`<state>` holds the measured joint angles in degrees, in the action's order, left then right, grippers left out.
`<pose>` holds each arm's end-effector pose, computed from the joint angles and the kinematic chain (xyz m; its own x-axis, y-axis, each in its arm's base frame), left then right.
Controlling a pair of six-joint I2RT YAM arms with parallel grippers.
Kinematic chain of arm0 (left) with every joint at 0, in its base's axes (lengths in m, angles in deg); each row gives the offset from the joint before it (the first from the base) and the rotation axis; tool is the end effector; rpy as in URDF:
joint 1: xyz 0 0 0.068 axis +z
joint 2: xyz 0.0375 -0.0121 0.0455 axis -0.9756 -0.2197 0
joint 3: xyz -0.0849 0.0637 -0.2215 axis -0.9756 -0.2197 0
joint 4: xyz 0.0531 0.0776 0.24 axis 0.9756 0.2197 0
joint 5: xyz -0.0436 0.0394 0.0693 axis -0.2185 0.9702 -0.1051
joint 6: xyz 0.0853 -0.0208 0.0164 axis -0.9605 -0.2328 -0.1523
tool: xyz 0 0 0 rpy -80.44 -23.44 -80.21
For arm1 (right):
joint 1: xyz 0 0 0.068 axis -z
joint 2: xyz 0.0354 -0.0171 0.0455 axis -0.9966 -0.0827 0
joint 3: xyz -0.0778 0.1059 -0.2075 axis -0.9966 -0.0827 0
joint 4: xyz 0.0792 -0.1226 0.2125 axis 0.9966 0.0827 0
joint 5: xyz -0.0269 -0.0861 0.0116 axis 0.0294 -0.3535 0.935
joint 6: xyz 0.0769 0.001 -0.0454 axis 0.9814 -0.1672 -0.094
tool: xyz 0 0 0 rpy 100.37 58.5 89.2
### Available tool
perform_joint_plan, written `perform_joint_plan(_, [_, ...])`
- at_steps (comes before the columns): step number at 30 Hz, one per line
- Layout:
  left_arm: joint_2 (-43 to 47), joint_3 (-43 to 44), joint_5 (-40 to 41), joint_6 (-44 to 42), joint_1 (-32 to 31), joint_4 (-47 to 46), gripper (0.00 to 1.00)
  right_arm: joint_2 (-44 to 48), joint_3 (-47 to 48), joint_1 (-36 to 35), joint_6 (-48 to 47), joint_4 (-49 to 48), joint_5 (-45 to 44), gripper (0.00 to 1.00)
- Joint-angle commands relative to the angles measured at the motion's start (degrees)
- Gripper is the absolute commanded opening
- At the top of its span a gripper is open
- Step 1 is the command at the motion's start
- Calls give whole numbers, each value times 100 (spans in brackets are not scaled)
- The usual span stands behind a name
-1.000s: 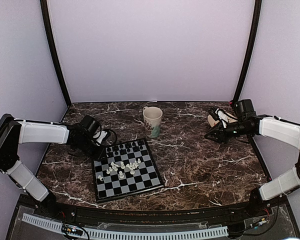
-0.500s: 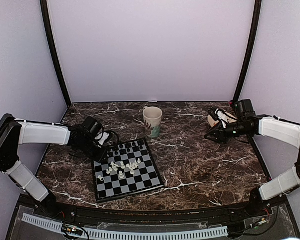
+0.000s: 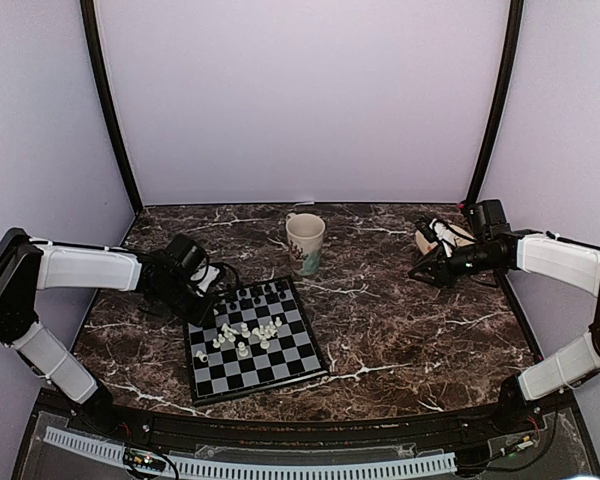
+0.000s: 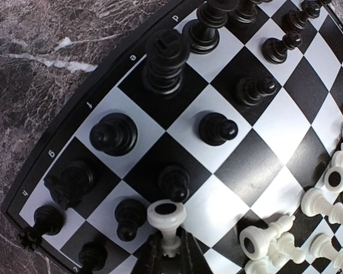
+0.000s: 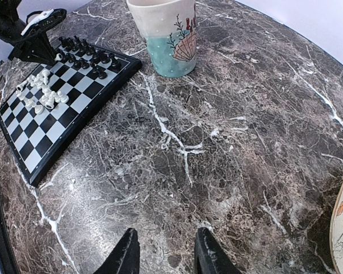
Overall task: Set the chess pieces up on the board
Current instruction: Pick up the rook from the chessboard.
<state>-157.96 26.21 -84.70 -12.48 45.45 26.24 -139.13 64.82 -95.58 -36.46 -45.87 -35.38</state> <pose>0.2570 -0.1654 0.1017 -0.7961 0.3893 -0.4633 0.4818 0.8710 -0.0961 0.2830 0.1027 0.1745 -0.4379 -0.4183 -0.7957 -0.8127 0.5626 0.1515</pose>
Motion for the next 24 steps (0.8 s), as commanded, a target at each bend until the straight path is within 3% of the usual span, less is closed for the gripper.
perform_joint_plan(1, [281,51,74,-47,-51,388,9,73,33,31,-27,-43,120,33])
perform_joint_plan(7, [595,378,-429,-70,-55,907,7,105,201,30,140,70,428,33])
perform_joint_plan(12, [781,834,-1225,-219,-57,1136,7,-139,1111,-149,-166,848,666,34])
perform_joint_plan(16, [581,1224,-1969,-439,-57,1093,7,-393,1943,-883,-734,1161,-199,36])
perform_joint_plan(24, [-55,1605,-3498,-473,-58,487,7,-1594,3680,-2681,-2360,2075,-1411,31])
